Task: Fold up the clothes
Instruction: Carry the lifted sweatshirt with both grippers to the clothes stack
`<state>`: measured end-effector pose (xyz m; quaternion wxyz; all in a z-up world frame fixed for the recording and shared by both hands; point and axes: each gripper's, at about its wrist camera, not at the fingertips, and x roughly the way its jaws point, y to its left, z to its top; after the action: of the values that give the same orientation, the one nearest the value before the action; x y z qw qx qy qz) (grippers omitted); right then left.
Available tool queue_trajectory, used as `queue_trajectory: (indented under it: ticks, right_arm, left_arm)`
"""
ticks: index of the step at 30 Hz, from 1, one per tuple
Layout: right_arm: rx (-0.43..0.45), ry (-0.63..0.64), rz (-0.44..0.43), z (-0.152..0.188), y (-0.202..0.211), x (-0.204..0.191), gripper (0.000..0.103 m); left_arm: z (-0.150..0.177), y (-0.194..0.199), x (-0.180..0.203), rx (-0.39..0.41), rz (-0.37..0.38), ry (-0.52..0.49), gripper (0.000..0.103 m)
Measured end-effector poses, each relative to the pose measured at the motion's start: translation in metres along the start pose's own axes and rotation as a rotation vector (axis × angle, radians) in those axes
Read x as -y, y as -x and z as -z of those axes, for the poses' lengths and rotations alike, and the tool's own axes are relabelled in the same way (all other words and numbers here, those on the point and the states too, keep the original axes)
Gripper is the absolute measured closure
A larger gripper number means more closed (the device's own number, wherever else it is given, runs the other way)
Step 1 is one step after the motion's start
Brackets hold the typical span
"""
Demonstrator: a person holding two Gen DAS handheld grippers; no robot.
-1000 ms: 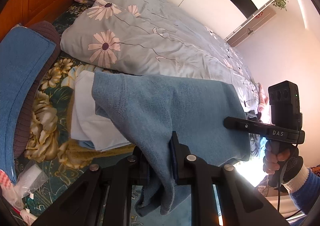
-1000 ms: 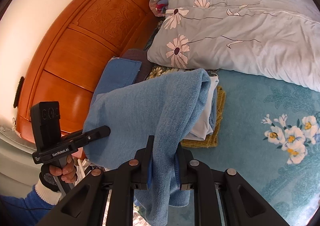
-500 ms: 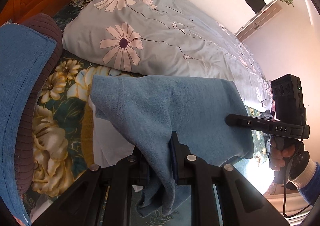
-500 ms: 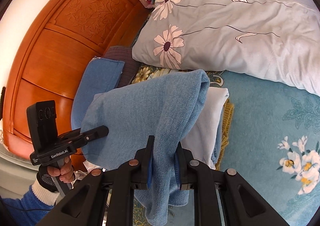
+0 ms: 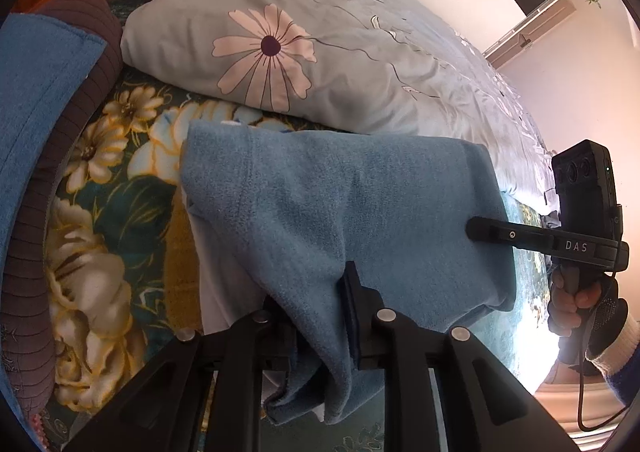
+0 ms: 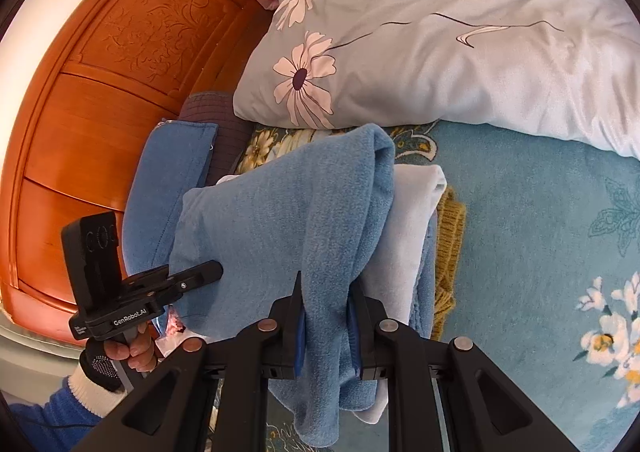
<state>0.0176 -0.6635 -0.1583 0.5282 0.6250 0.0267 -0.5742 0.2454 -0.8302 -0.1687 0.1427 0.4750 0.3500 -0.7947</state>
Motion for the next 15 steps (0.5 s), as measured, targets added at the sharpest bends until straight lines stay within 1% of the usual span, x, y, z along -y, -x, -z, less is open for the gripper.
queue_trajectory:
  ticks: [5,9,11,12,13,14,15]
  right_arm:
    - [0.003,-0.016,-0.002,0.003,-0.003,0.004,0.084]
    - [0.002,-0.006,0.005,0.003,-0.001,0.001,0.081]
    - [0.006,0.008,0.018,0.003,0.004,-0.002,0.081]
    - [0.007,0.015,0.029,0.004,0.007,-0.004,0.081]
    - [0.009,0.021,0.042,0.005,0.010,-0.005,0.080]
    - [0.010,0.028,0.054,0.006,0.014,-0.006,0.078]
    - [0.013,0.036,0.067,0.007,0.018,-0.008,0.078]
  left_arm:
    - [0.003,-0.003,-0.005,0.011,0.009,0.036,0.081]
    - [0.004,0.005,0.001,0.018,-0.007,0.024,0.079]
    - [0.005,0.013,0.002,0.020,-0.032,0.017,0.077]
    - [0.006,0.017,0.003,0.021,-0.047,0.014,0.076]
    - [0.007,0.021,0.004,0.023,-0.061,0.010,0.072]
    - [0.009,0.027,0.003,0.029,-0.077,0.014,0.070]
    - [0.010,0.035,0.003,0.041,-0.092,0.025,0.065]
